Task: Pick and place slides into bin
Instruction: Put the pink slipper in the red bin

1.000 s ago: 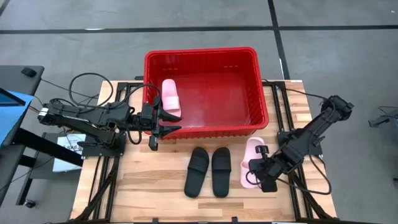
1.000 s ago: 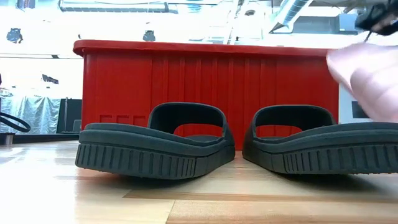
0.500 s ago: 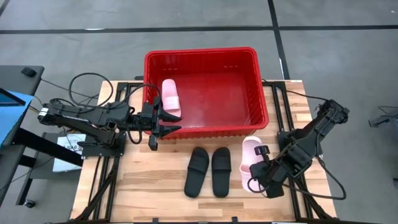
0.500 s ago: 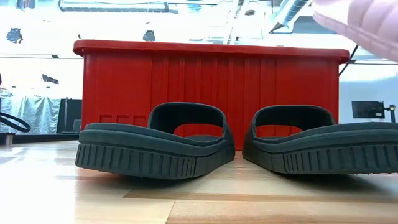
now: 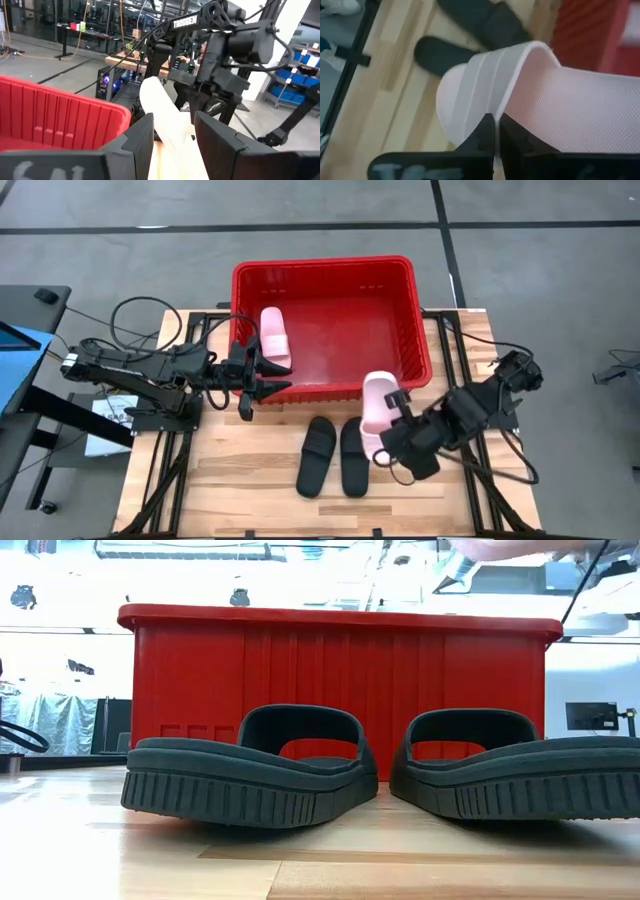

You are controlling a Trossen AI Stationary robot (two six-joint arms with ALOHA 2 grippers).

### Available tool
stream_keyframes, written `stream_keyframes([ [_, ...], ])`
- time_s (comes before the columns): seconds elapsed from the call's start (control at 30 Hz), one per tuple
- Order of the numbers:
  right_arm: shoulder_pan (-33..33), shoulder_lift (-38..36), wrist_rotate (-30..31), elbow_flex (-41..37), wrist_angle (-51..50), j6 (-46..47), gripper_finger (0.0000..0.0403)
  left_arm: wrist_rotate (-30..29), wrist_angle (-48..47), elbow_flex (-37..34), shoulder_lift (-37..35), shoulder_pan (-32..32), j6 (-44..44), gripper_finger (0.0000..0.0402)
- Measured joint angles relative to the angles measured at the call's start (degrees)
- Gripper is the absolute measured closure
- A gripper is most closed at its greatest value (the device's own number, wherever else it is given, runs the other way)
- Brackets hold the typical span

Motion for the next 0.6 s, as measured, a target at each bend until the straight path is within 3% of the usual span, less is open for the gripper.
stream_keyframes([
  [0.23, -4.76, 6.12, -0.04, 10.35, -0.18, -11.94, 0.0403, 0.3, -0.01, 0.0, 0.0, 1.89, -5.71, 0.025],
  [0.6, -9.89, 13.01, -0.37, 18.32, 0.3, -24.12, 0.0403, 4.65, 4.56, 0.07, 1.77, 2.44, -12.25, 0.0246],
])
